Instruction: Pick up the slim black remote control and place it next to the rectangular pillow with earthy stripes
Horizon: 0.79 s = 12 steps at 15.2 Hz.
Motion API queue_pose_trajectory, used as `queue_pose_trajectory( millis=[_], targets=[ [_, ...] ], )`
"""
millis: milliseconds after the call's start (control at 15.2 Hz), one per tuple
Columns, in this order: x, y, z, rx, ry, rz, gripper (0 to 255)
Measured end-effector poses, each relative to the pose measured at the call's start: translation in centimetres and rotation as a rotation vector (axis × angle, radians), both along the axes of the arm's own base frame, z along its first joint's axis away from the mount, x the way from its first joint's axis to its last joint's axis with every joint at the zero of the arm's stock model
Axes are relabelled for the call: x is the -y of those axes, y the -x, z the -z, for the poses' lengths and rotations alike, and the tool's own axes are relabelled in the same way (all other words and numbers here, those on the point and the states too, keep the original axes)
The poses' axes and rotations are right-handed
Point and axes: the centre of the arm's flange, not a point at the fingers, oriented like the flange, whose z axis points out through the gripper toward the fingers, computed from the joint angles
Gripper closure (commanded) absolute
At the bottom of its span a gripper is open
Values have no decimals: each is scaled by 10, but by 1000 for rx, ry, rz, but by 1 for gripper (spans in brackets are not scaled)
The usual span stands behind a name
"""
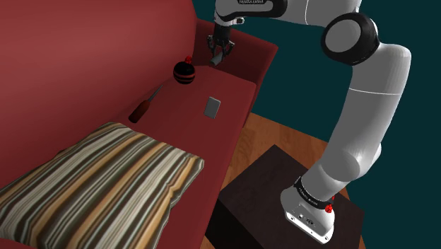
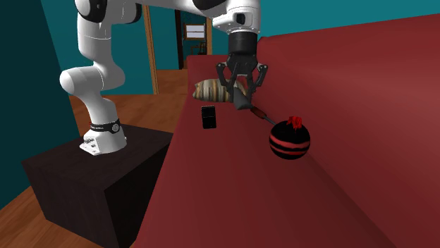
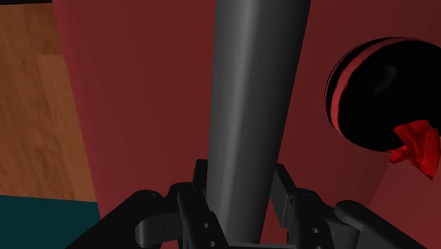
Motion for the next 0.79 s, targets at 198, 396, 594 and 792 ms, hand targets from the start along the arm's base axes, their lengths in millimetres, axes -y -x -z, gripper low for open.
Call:
queue_pose_trajectory(
  millis=[198, 396, 594, 792],
  targets=[
    [-6, 2, -13, 0, 0, 0, 255],
    [-36, 14, -15, 0, 0, -1, 255],
    [-74, 26, -14, -1, 0, -2, 255],
    [-112, 35, -14, -1, 0, -1, 255]
  ],
)
